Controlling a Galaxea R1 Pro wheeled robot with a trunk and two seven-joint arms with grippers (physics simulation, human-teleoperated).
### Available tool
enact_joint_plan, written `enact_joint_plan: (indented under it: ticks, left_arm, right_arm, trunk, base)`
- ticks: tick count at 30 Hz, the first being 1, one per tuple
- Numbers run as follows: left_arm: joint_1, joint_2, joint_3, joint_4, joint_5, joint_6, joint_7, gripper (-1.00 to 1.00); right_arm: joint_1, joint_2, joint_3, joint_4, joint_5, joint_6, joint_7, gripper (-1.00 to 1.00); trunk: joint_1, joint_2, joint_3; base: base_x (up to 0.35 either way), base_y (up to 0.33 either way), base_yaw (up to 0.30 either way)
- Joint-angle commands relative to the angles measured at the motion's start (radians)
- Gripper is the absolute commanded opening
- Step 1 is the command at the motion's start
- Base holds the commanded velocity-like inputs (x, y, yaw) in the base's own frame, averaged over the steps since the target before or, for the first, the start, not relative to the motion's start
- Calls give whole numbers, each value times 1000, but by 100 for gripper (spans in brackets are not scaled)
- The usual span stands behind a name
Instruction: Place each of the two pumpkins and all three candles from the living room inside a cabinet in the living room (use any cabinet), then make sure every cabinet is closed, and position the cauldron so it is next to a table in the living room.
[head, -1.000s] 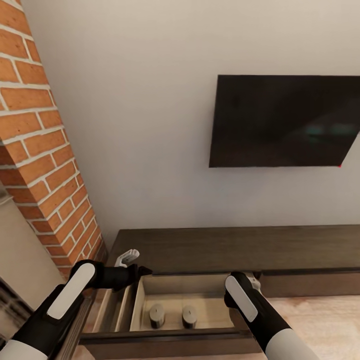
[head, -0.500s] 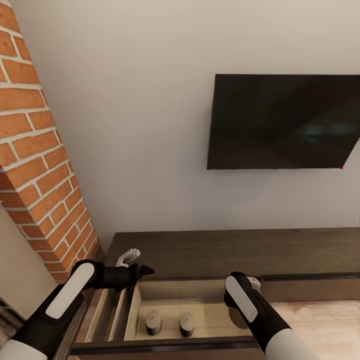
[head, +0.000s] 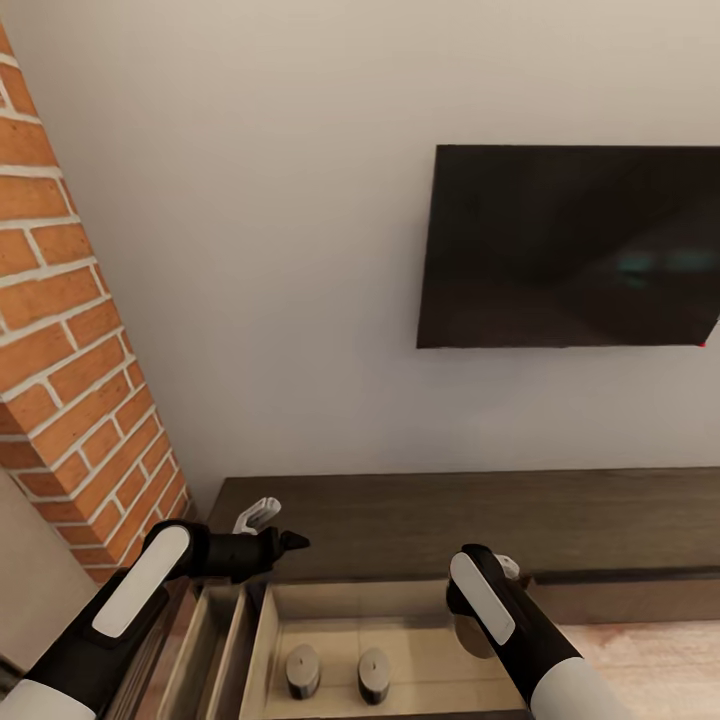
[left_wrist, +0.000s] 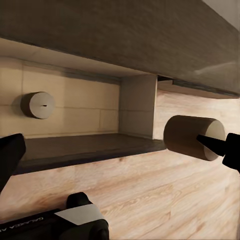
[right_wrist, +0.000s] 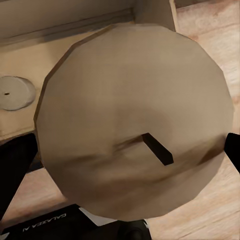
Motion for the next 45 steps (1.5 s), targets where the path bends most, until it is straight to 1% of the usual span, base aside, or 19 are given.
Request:
enact_joint_plan:
  ticks: [1, 5, 12, 17, 20, 23, 25, 26, 28, 29, 30, 32, 33, 34, 35, 38, 41, 42, 45]
  left_arm:
    - [-1, 0, -2, -1, 11, 0, 10, 100]
    - [-1, 0, -2, -2, 11, 0, 10, 100]
    - [-1, 0, -2, -4, 11, 1, 10, 100]
    - [-1, -1, -2, -6, 12, 1, 9, 100]
    - [-1, 1, -2, -6, 27, 2, 9, 100]
    - [-1, 7, 1, -6, 91, 3, 9, 100]
    - [-1, 21, 1, -6, 141, 4, 8, 100]
    - [-1, 27, 1, -6, 154, 4, 8, 100]
    - [-1, 54, 1, -6, 214, 5, 7, 100]
    - [0, 73, 1, -6, 270, 5, 0, 100]
    - [0, 80, 1, -6, 290, 6, -5, 100]
    - [6, 109, 1, -7, 358, 7, -40, 100]
    - [13, 124, 1, -7, 380, 7, -67, 100]
    - [22, 139, 1, -8, 395, 7, -99, 100]
    - [32, 159, 2, -8, 407, 7, -160, 100]
    - [50, 195, 2, -9, 416, 7, -302, 100]
    - [62, 226, 1, -8, 414, 7, -415, 100]
    - [64, 235, 1, -7, 413, 7, -436, 100]
    - [66, 242, 1, -7, 414, 7, -452, 100]
  right_arm:
    - [-1, 0, 2, -1, -8, 3, -8, -100]
    - [-1, 0, 2, -2, -8, 3, -8, -100]
    - [-1, 0, 2, -2, -8, 2, -8, -100]
    - [-1, 0, 2, -1, -8, -27, -8, -100]
    - [-1, 0, 3, 0, -8, -37, -7, -100]
    - [-1, -1, 3, 1, -8, -40, -7, -100]
    - [-1, -1, 4, 0, -8, -40, -5, -100]
    - [-1, -1, 4, 0, -8, -40, -4, -100]
    - [-1, -2, 4, -3, -8, -40, 3, -100]
    - [-1, -2, 5, -4, -8, -40, 11, -100]
    - [-1, -2, 5, -5, -8, -40, 14, -100]
    - [-1, -2, 5, -5, -8, -40, 28, -100]
    - [-1, -2, 5, -5, -7, -40, 35, -100]
    - [-1, -2, 5, -5, -7, -40, 42, -100]
    - [-1, -2, 5, -5, -7, -40, 48, -100]
    - [-1, -2, 5, -4, -7, -40, 53, -100]
    - [-1, -1, 5, -2, -7, -40, 54, -100]
    - [-1, -1, 5, -2, -6, -40, 54, -100]
    - [-1, -1, 5, -4, -5, -40, 55, -100]
  trunk:
    - [1, -1, -1]
    - [1, -1, -1]
    - [1, -1, -1]
    - [1, -1, -1]
    - [1, -1, -1]
    - [1, -1, -1]
    - [8, -15, -7]
    - [12, -22, -11]
    - [20, -36, -17]
    - [24, -43, -20]
    - [27, -50, -23]
    - [35, -64, -29]
    - [39, -71, -32]
    - [43, -78, -36]
    - [47, -85, -39]
    - [58, -106, -48]
    - [70, -127, -58]
    - [73, -134, -61]
    - [85, -155, -70]
  base:
    - [237, -34, 0]
    - [199, -20, 0]
    - [34, -60, 0]
    - [2, -31, 0]
    - [0, -5, 0]
    - [0, 0, 0]
    - [0, 0, 0]
    - [0, 0, 0]
    - [0, 0, 0]
    - [0, 0, 0]
    - [0, 0, 0]
    - [0, 0, 0]
    - [0, 0, 0]
    - [0, 0, 0]
    - [0, 0, 0]
    - [0, 0, 0]
    - [0, 0, 0]
    - [0, 0, 0]
    - [0, 0, 0]
